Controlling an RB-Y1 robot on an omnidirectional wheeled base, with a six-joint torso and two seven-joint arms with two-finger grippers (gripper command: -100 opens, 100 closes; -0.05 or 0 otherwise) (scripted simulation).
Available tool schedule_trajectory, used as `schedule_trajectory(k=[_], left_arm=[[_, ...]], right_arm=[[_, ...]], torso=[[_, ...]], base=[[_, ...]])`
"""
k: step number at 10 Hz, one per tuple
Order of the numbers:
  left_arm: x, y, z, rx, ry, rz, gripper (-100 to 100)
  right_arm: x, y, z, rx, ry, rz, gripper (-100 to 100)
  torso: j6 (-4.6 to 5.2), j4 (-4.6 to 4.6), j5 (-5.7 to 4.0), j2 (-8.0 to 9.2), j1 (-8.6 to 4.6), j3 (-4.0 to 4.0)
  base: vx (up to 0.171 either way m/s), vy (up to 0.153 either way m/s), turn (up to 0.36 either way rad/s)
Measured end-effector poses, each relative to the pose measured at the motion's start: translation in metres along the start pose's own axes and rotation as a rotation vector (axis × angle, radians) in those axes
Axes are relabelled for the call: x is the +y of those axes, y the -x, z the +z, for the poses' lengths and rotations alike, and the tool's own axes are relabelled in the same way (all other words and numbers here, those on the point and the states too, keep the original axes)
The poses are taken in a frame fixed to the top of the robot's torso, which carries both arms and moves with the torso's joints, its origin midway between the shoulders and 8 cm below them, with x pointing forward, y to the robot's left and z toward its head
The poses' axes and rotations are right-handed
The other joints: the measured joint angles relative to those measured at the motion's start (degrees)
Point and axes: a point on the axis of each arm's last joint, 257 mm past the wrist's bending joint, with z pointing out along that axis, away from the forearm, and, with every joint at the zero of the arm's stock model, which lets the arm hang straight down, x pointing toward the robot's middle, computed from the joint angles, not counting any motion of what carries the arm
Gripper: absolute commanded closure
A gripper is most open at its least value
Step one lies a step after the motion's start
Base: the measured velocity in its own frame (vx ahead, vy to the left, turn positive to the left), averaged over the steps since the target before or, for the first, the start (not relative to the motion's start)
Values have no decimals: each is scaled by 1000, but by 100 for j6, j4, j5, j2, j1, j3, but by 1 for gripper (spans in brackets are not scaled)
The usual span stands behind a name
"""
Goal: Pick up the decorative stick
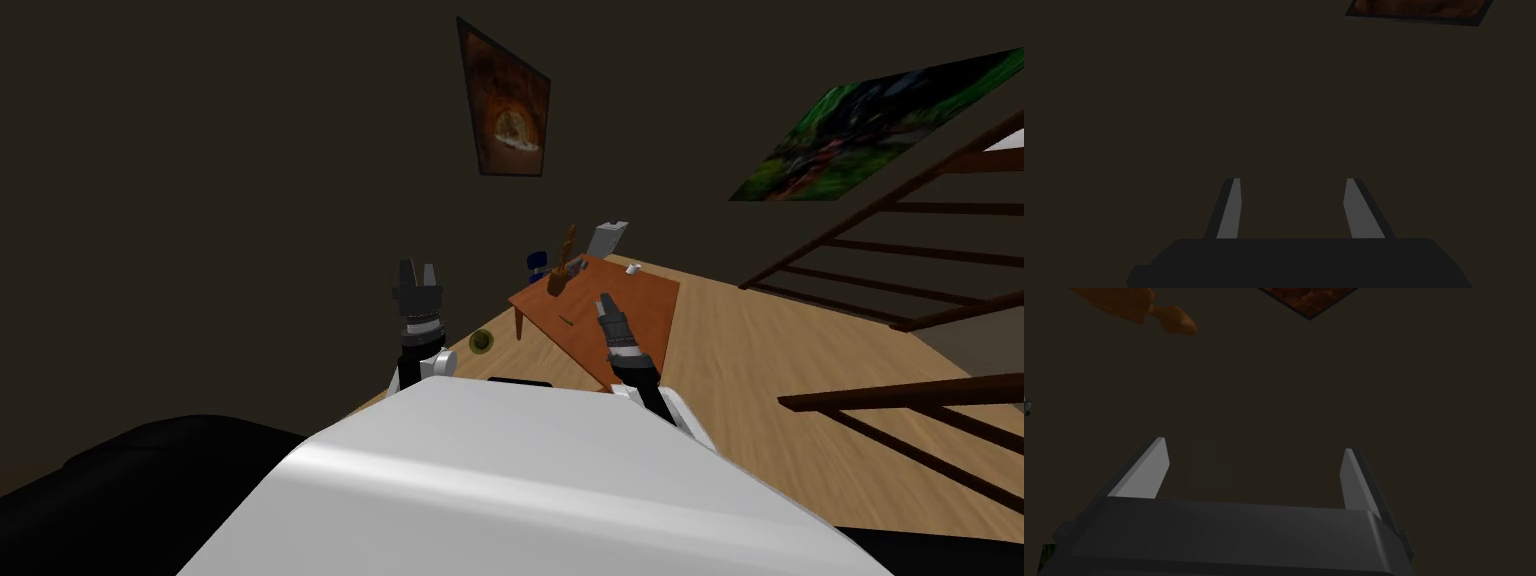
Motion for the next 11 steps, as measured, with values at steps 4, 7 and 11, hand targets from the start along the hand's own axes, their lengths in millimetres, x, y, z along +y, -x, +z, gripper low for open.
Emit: schedule_trajectory(k=[4,7,11], left_arm=[[0,0,0,0,0,0,0],[0,0,0,0,0,0,0],[0,0,0,0,0,0,0]], right_arm=[[-42,-16,-21,143,-99,-103,-100],[-78,-30,-42,256,-179,-175,-100],[-122,-45,-74,398,-274,-253,-100]], torso=[[-2,0,-2,0,-6,0],[-1,-1,-2,-5,-10,-3],[3,0,-2,1,-9,0]], base=[[39,43,211],[55,27,203],[40,22,151]])
